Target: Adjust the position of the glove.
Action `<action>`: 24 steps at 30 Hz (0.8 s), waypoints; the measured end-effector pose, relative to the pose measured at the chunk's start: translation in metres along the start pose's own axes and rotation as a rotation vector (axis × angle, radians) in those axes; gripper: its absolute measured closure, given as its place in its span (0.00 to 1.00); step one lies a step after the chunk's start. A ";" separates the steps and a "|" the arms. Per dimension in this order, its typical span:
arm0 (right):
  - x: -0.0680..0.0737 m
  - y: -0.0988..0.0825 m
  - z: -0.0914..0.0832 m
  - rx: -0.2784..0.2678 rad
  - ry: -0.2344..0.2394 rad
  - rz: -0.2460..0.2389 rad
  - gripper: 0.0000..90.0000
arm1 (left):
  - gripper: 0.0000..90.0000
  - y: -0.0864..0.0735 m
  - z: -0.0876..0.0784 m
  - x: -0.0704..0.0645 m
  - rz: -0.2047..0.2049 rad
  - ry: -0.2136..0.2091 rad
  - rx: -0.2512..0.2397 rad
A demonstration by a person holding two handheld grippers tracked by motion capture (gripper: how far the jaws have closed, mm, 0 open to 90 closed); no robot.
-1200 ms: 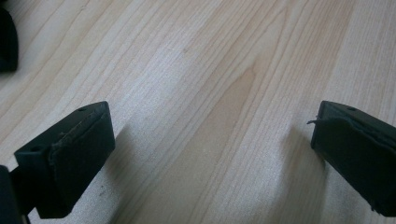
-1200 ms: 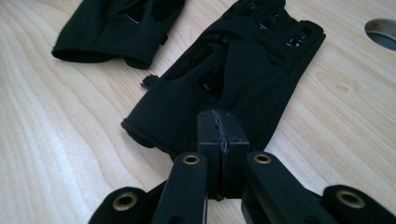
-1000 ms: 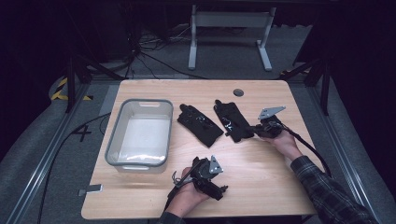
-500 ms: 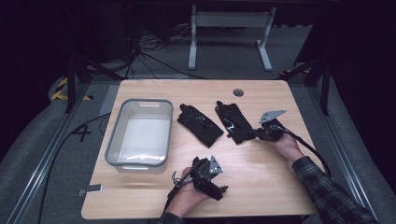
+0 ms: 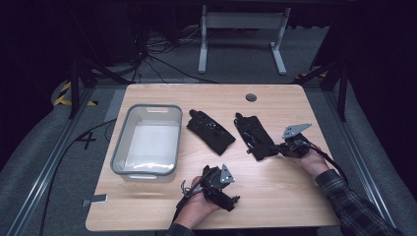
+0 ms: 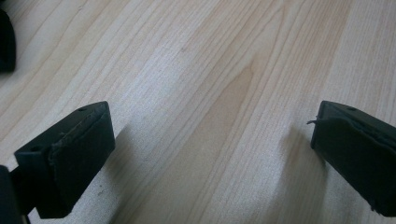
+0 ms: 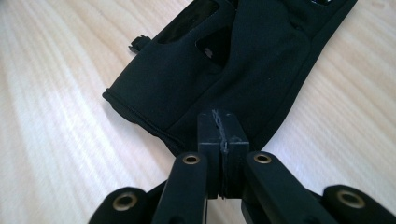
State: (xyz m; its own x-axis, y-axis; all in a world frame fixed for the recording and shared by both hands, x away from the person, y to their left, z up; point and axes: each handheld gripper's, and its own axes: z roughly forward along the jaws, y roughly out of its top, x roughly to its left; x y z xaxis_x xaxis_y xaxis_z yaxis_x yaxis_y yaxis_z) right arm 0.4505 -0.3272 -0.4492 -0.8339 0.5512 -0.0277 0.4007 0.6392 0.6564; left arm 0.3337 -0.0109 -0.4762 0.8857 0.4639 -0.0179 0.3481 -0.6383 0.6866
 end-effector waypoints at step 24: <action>0.043 -0.048 -0.046 0.032 0.069 -0.004 1.00 | 0.00 0.000 0.000 0.000 0.003 -0.002 0.000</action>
State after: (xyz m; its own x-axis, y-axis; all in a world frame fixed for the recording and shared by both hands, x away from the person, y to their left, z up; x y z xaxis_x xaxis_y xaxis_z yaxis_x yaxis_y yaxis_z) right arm 0.3779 -0.3589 -0.4474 -0.8593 0.5109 0.0228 0.4085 0.6590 0.6316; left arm 0.3335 -0.0108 -0.4763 0.8874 0.4607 -0.0178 0.3457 -0.6394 0.6868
